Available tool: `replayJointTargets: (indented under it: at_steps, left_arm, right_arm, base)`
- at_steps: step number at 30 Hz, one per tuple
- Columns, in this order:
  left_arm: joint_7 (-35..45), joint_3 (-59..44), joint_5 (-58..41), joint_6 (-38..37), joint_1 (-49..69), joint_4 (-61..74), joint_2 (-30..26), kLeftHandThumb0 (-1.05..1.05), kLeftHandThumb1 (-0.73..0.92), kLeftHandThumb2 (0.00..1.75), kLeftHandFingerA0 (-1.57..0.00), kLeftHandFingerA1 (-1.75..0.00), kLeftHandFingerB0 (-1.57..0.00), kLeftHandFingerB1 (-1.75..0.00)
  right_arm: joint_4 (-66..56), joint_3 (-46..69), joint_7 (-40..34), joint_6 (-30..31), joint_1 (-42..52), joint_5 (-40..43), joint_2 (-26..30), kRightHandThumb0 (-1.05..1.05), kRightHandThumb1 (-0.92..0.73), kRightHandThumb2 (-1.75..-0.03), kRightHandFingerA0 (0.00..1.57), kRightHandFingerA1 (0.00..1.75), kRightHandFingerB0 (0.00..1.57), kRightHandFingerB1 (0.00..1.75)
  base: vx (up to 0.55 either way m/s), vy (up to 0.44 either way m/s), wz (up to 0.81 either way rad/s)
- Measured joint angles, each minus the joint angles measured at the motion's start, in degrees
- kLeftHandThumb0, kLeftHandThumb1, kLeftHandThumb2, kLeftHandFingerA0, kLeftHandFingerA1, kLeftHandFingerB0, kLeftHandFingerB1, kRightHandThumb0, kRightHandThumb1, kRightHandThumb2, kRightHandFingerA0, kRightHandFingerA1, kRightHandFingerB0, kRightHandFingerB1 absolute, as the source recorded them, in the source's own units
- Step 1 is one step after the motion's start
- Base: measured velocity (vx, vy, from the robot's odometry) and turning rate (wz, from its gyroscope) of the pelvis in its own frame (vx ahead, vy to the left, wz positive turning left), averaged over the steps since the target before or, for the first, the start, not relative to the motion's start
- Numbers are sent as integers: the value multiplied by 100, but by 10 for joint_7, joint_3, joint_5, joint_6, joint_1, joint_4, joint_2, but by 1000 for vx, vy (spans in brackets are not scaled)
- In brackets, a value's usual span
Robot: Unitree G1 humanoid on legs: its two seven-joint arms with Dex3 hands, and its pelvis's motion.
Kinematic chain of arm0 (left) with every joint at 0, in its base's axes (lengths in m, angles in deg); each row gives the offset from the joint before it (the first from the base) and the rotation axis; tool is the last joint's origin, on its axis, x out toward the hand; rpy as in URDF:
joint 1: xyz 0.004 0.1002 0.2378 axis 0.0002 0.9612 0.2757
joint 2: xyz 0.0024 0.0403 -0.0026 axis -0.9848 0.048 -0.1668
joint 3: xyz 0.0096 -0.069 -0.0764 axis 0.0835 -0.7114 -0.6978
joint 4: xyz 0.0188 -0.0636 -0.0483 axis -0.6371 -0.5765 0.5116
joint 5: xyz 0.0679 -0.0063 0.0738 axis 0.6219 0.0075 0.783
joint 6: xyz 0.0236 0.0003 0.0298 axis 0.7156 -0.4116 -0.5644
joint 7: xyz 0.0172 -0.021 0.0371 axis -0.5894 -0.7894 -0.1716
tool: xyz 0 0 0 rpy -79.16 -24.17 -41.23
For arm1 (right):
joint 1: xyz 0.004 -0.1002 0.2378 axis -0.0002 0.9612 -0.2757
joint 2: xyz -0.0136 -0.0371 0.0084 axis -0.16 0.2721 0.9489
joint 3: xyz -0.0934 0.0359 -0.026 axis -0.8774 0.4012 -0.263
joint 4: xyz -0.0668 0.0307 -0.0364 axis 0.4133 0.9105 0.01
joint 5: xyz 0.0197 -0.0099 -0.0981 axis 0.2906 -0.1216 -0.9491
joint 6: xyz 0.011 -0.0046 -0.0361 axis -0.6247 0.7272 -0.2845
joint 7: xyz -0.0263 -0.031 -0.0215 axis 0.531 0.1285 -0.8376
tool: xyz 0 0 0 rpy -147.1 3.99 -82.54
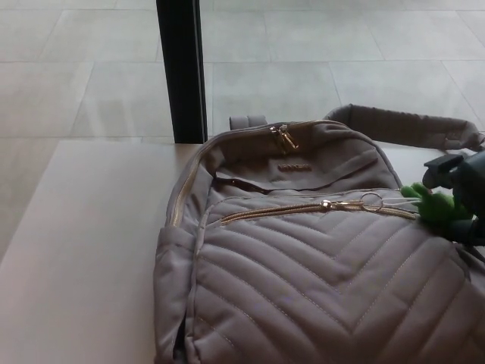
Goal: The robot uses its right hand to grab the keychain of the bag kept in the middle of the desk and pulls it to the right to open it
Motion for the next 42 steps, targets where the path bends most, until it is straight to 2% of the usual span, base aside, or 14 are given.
replayJointTargets:
  at_steps: [5, 7, 8, 10, 14, 17, 18, 19, 21, 27, 28, 30, 32, 42]
  left_arm:
    - [-1, 2, 0, 0, 2, 5, 0, -80, 92, 75, -50, -50, -38, -40]
    - [0, 2, 0, 0, 2, 6, 0, -78, 77, 113, -46, -59, -36, -53]
    - [0, 2, 0, 0, 2, 6, 0, -78, 92, 75, -50, -50, -38, -40]
    - [0, 2, 0, 0, 1, 6, 0, -75, 77, 114, -47, -60, -35, -52]
    - [1, 0, -1, 0, 0, 3, 0, -77, 92, 76, -52, -48, -40, -39]
    - [1, 1, -1, -1, 0, 3, 0, -83, 92, 80, -50, -50, -37, -40]
    - [1, 2, -1, -3, 1, 4, 0, -78, 92, 75, -51, -49, -39, -40]
    - [1, 2, -1, -5, 1, 4, 0, -75, 78, 114, -47, -59, -36, -52]
    - [1, 2, -1, -5, 1, 3, 0, -77, 92, 75, -50, -50, -38, -40]
    - [4, -4, -1, -5, -3, -3, 0, -76, 78, 114, -45, -59, -33, -51]
    - [4, -5, -1, -5, -4, -3, 0, -78, 92, 77, -50, -49, -38, -40]
    - [3, -4, -1, -5, -2, -1, 0, -79, 92, 79, -50, -49, -38, -41]
    - [3, -3, -1, -6, 0, 1, 0, -78, 92, 80, -52, -47, -40, -38]
    - [6, -11, -2, -6, -2, -5, 0, -80, 92, 79, -52, -48, -40, -39]
  right_arm:
    - [15, -4, -7, -5, 2, -3, 1, -25, -65, -66, 98, 165, 73, 51]
    - [26, -3, -15, -11, 2, -1, 1, -23, -67, -66, 96, 168, 78, 52]
    - [27, -2, -16, -12, 2, 0, 1, -36, -59, -62, 96, 171, 89, 56]
    - [30, 2, -21, -19, 2, 6, 1, -41, -52, -63, 96, 167, 92, 58]
    - [29, 7, -29, -31, 2, 18, 1, -36, -55, -60, 95, 172, 95, 63]
    - [29, 9, -37, -38, 2, 22, 0, -31, -46, -96, 120, 132, 89, 101]
    - [30, 9, -40, -41, 2, 23, 0, -24, -46, -84, 96, 175, 89, 115]
    - [30, 11, -45, -44, 2, 25, -1, -23, -42, -90, 98, 175, 85, 129]
    - [33, 16, -57, -53, 2, 28, -3, -23, -43, -88, 98, 175, 86, 124]
    - [47, 26, -96, -80, 3, 43, -10, -24, -49, -99, 98, 175, 78, 145]
    - [48, 27, -101, -83, 3, 45, -10, -25, -51, -102, 97, 175, 73, 155]
    - [48, 33, -110, -85, 4, 47, -15, -35, -49, -111, 122, 139, 98, 123]
    - [49, 40, -120, -85, 7, 49, -26, -26, -49, -108, 97, 175, 75, 156]
    - [60, 77, -176, -84, 14, 64, -63, -19, -40, -113, 97, 175, 73, 159]
  base:
    - [0, 0, 0]
    - [0, 0, 0]
    - [0, 0, 0]
    - [0, 0, 0]
    - [0, 0, 0]
    - [0, 0, 0]
    - [0, 0, 0]
    - [0, 0, 0]
    - [0, 0, 0]
    - [0, 0, 0]
    - [0, 0, 0]
    - [0, 0, 0]
    - [0, 0, 0]
    - [0, 0, 0]
